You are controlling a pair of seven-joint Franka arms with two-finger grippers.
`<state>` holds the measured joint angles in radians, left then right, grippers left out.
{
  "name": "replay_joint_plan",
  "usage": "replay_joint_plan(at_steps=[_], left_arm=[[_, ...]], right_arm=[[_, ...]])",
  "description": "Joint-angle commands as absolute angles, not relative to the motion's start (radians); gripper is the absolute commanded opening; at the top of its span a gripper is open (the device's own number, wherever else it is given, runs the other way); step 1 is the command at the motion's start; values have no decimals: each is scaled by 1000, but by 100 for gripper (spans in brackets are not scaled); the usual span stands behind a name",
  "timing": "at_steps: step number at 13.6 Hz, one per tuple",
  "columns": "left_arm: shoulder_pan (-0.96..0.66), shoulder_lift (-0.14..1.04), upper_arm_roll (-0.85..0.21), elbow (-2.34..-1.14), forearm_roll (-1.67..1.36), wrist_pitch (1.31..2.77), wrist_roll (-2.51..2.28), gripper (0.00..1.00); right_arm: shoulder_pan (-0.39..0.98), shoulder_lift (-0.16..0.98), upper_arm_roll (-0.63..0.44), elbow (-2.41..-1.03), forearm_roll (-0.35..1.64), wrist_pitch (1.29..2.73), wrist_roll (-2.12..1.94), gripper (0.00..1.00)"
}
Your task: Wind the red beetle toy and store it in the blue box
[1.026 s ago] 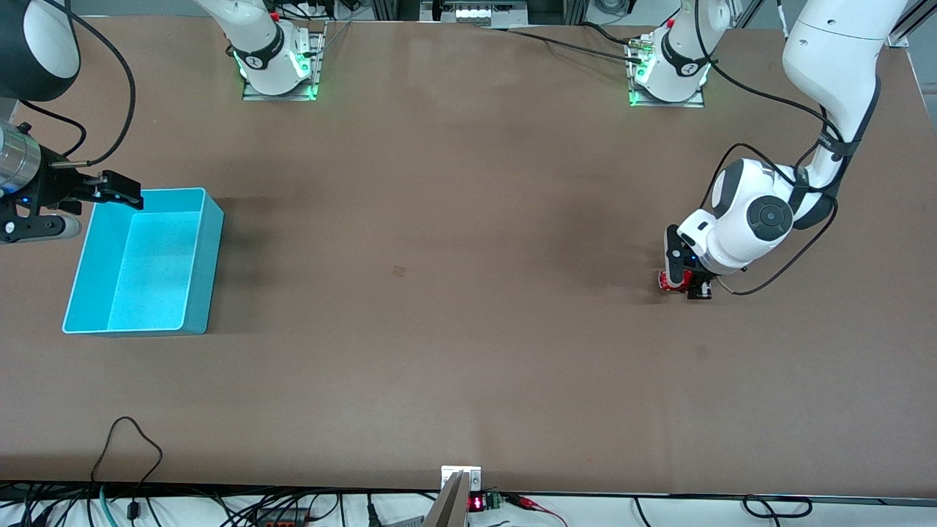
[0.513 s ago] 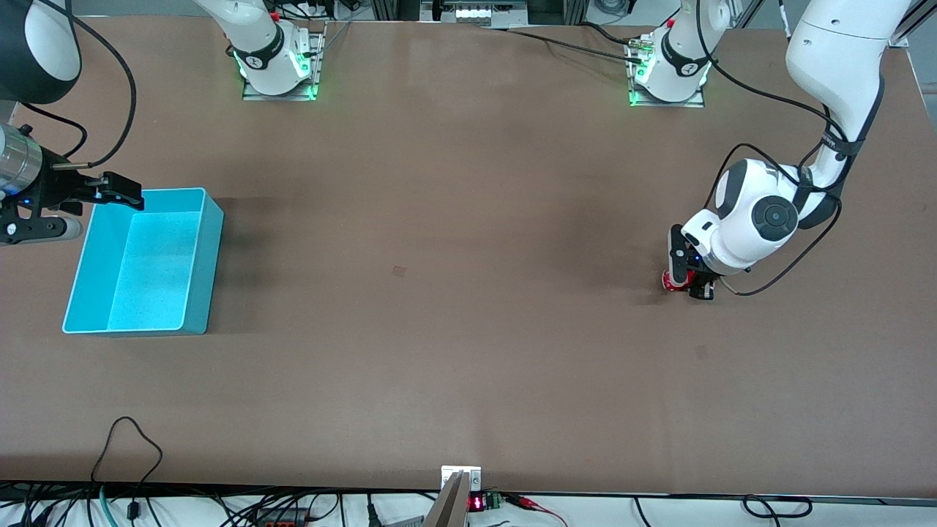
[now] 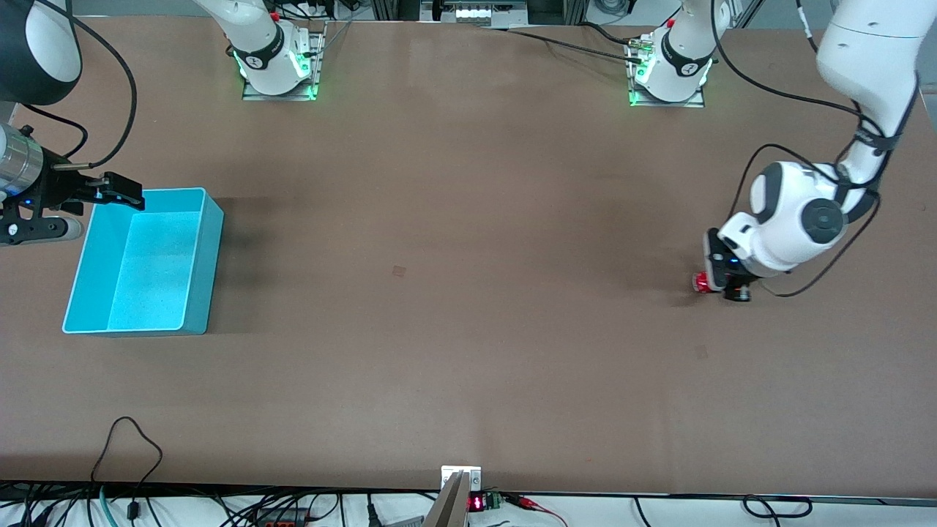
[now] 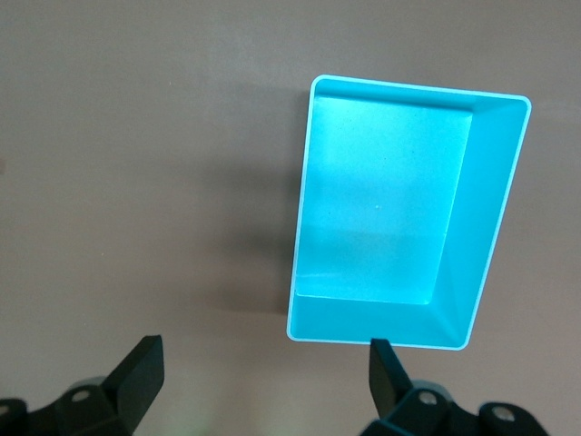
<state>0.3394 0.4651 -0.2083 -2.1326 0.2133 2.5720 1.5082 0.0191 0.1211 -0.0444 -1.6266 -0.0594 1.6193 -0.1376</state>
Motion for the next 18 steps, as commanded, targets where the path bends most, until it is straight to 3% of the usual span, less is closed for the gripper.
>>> replay_joint_plan(at_steps=[1,8,9,10,14,18], left_arm=[[440,538,-221,-2109,232,2577,1589,17],[460,548,-221,-2086,224,2577,1701,21],[460,546,-222,-2086,222,2577,1701,47],[460,543,-222,-2085,222,2577,1706,99],[456,494,-227,-2048,215,2498,1698,100],[460,405,-297,-1975,212,2236,1605,100]], right_arm=[[17,124,-41,-1611,-60,1603,-143,100],[20,124,-41,-1611,-61,1603,-144,100],[18,124,-41,-1611,-61,1603,-144,100],[18,124,-41,-1611,-61,1603,-144,100],[17,124,-41,-1611,-61,1605,-144,100],[17,124,-41,-1611,-60,1603,-144,100]])
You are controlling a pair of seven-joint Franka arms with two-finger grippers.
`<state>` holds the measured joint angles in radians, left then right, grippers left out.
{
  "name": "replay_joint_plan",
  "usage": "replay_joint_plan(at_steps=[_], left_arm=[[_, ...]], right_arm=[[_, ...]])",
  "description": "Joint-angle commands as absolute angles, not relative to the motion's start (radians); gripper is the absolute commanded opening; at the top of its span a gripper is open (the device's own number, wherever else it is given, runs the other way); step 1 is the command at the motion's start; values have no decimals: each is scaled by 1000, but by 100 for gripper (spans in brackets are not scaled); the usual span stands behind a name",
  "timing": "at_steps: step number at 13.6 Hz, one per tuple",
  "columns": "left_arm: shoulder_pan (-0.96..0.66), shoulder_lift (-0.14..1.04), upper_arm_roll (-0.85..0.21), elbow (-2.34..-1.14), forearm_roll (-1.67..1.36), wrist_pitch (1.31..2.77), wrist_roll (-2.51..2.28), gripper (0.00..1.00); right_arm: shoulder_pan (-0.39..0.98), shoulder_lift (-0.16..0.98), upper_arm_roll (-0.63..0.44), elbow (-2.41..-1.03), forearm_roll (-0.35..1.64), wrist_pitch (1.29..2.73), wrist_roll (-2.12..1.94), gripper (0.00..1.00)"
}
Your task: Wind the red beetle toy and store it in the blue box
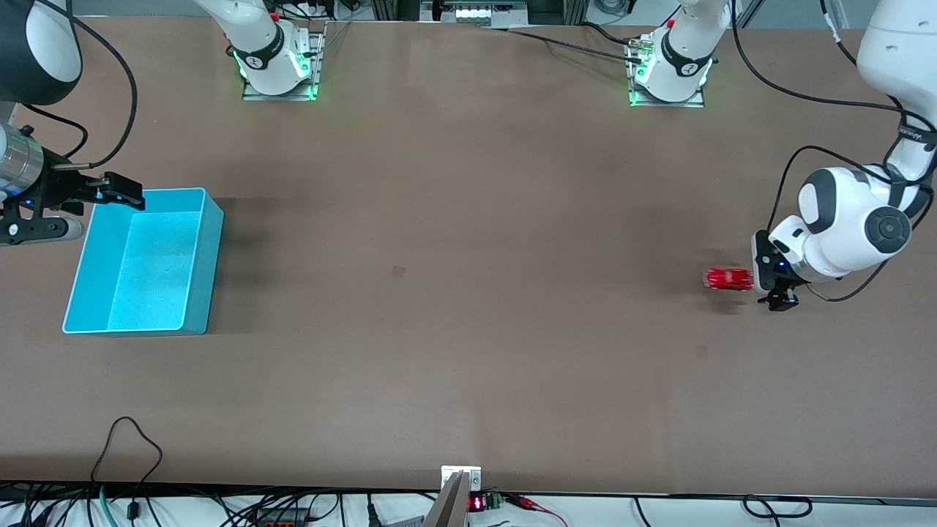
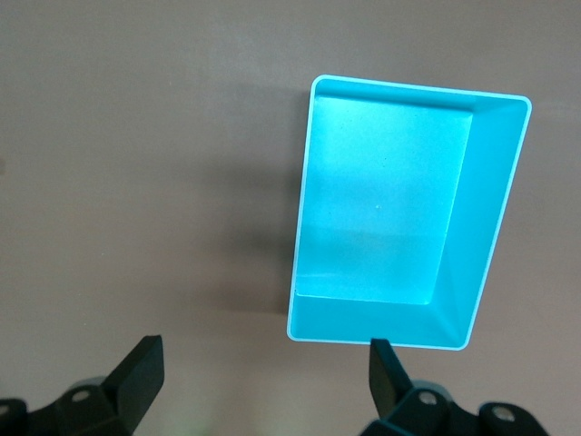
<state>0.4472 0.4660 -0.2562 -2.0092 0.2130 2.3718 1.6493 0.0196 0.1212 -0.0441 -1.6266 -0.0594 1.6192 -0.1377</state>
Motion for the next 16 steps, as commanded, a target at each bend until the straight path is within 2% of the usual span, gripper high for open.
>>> replay_joint_plan(at_steps=[1,5,9,16], left_arm=[[460,388,-317,-1936,210,2150,1585,100],[456,365,-403,-1711,201,1786,1397,100],[456,310,-442,-1553,199,1587,1202,100],[459,290,-453,-1511,149,1514,912,100]], right_arm=[[17,124,-41,-1611,-60,1603,-144,100],[31,120,-35,-1605,-69,1603,-146,100],[21,126,-37,-1608,-5,1582,-158,100],[32,137,-32,-1634,30,1585,-232,100]])
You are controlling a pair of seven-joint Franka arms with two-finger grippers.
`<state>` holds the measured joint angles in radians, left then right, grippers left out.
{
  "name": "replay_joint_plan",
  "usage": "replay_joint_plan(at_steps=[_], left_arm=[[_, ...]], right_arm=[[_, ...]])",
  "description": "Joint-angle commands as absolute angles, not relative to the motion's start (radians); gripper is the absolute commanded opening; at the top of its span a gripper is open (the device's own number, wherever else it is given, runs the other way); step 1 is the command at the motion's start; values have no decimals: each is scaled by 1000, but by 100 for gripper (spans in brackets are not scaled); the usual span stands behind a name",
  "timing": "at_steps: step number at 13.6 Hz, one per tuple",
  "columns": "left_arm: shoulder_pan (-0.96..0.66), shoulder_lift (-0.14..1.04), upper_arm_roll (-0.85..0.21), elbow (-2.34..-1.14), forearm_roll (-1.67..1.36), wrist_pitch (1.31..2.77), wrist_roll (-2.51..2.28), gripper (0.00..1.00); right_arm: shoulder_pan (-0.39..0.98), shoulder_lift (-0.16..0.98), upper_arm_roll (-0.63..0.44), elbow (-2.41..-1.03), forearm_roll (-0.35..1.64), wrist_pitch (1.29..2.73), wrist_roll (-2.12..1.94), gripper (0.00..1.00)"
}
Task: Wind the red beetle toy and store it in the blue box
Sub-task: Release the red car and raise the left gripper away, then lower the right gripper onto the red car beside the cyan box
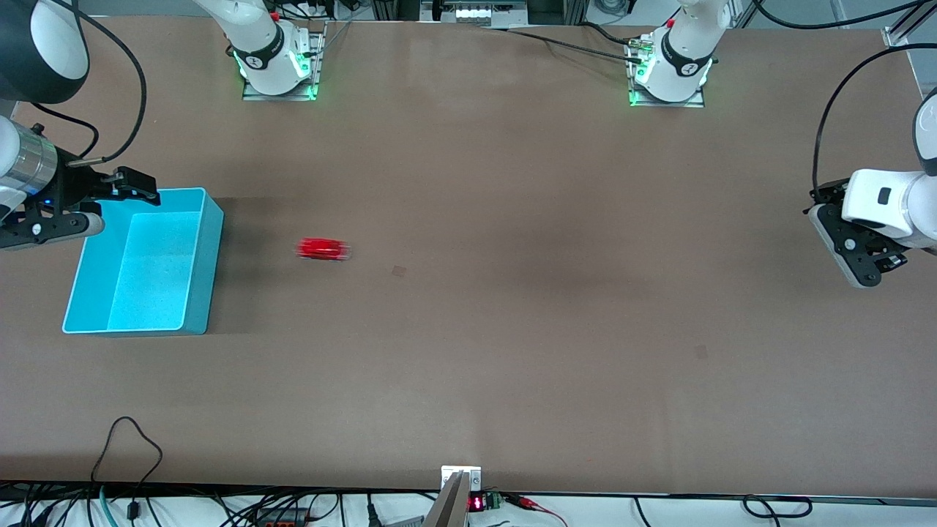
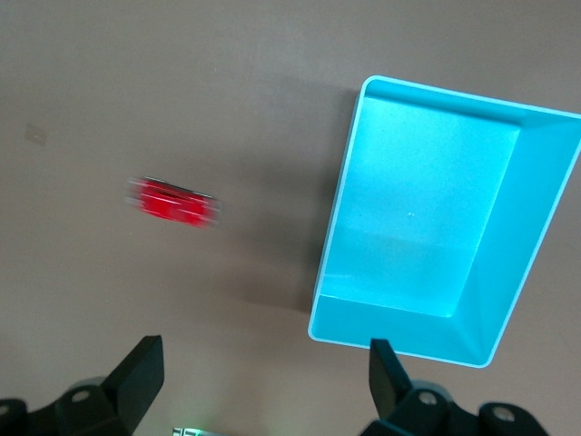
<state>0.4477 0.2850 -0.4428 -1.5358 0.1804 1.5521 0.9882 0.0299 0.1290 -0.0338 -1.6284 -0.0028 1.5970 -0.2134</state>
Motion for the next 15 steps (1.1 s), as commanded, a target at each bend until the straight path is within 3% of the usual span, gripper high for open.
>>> replay_joint_plan(at_steps=[1,5,7,11,15], left_arm=[[457,290,-454,-1511,147,1505,878,100],[457,287,-454,-1490,102,1506,769,100],[459,287,-454,-1479,89,1505,633,100],[454,279,-459,-1471,91,1454,384,100],[451,281,-459,-1471,92,1454,336,100]], right_arm=[[38,137,-34,-1635,37,1583,-232,100],[74,144,-31,-1653,28,1580,-232,100],[66,115,-22,-1757,31,1603,-294,100],[23,-79,69,-2205,23,1929,-512,100],[-35,-74,89,-2347,21,2129,-818,100]])
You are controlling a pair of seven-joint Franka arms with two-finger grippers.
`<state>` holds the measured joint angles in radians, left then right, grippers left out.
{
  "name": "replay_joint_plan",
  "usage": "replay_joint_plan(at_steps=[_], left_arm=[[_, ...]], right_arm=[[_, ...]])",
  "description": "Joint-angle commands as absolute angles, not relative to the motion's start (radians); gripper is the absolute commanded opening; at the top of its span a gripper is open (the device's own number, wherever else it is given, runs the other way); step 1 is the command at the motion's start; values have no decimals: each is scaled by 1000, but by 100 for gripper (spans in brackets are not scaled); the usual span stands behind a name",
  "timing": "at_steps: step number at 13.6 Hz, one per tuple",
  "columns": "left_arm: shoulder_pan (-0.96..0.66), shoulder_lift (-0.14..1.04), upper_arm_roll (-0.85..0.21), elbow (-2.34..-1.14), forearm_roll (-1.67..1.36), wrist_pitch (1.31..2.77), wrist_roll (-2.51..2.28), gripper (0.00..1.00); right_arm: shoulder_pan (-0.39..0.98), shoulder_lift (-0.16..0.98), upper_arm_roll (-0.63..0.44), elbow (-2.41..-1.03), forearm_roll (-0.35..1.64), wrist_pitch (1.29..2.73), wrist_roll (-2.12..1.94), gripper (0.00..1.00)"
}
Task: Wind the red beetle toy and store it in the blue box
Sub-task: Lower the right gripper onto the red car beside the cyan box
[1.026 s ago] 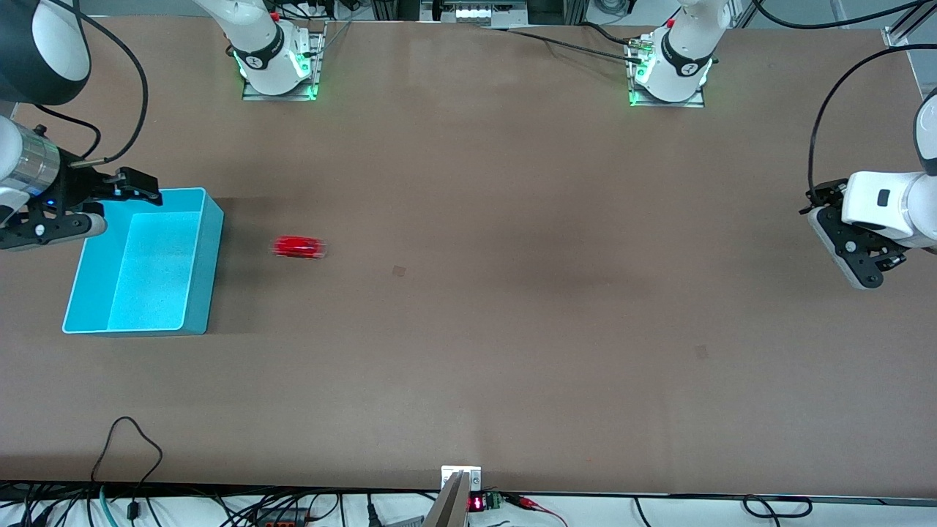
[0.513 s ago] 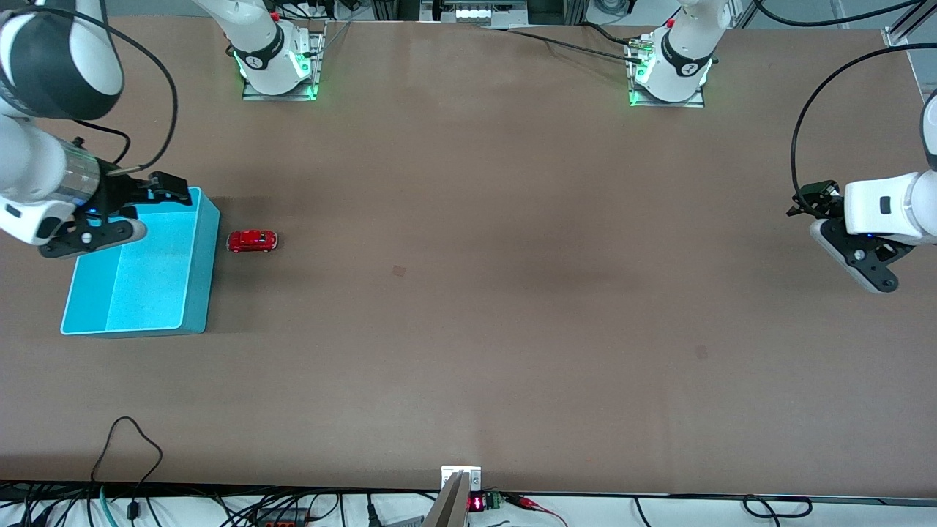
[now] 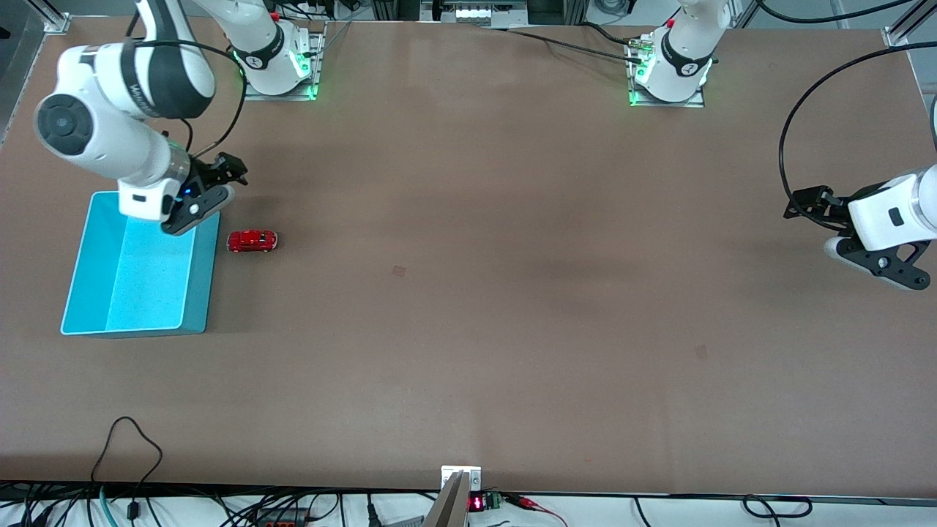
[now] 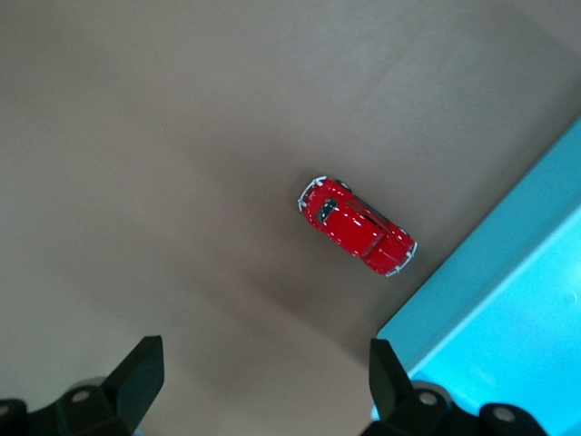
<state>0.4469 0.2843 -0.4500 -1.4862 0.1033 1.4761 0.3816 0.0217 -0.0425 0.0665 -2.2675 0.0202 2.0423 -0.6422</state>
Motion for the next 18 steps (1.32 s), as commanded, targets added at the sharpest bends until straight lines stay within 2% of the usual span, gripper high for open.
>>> replay_joint_plan(at_steps=[1,8,9,13,14,16,18], left_arm=[[451,281,-459,-1471,95,1454,290,100],[436,259,-448,-1488,51,1422,-102,100],[372,236,-418,-1489,49,1405,-147,100],[4,120,-7,-1593,2,1469,-158,100],[-35,63,35,-1670,-5,1545,-147,100],[-37,-35,41,-1805,-6,1708,-60,100],[-32,-29,40,-1798,-8,1720,39,100]], right_arm=[[-52,-58,89,-2377,21,2184,-924,100],[-78,103,90,-2482,20,2560,-1420,100],[-78,116,92,-2493,20,2606,-1465,100],[-77,167,95,-2497,20,2666,-1513,100],[-77,181,97,-2499,21,2678,-1513,100],[-75,215,97,-2499,21,2704,-1513,100],[-72,225,95,-2502,21,2724,-1513,100]])
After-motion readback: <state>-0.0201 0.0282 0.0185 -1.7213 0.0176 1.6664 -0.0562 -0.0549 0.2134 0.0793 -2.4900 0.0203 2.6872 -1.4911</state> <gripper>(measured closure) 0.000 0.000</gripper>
